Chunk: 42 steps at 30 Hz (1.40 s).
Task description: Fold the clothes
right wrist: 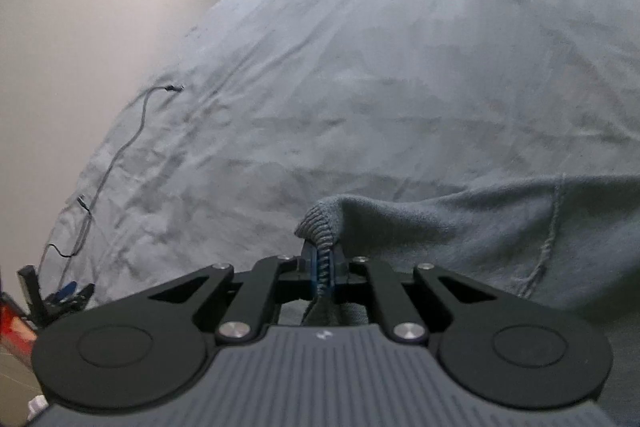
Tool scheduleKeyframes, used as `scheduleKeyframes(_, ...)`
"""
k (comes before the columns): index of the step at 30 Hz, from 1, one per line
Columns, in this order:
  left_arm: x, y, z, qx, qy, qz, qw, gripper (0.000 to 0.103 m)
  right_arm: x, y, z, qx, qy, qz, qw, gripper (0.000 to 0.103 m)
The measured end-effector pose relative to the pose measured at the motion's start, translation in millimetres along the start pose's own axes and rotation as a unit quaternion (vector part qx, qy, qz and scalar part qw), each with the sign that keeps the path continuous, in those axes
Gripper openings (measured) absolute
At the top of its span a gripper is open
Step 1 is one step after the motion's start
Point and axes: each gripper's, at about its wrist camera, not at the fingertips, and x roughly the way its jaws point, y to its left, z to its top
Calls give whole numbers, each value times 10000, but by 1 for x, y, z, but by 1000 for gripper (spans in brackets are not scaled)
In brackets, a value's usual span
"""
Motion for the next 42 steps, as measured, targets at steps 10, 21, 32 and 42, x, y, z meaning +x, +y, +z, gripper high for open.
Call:
scheduleKeyframes(10, -8, -3, 2, -75, 17, 34, 10000, 45, -8, 2, 8, -139, -87, 248, 9996, 18)
scheduleKeyframes(21, -21, 11, 4, -238, -18, 85, 9997, 36, -40, -35, -25, -228, 48, 133, 9996, 29)
scheduleKeyframes(32, -18, -9, -10, 377, -17, -249, 9990, 23, -151, -129, -82, 489, -539, -482, 9962, 38)
scheduleKeyframes(42, -16, -21, -34, 897, 101, 758, 9930, 19, -276, -232, -158, 1547, -1168, -937, 9765, 42)
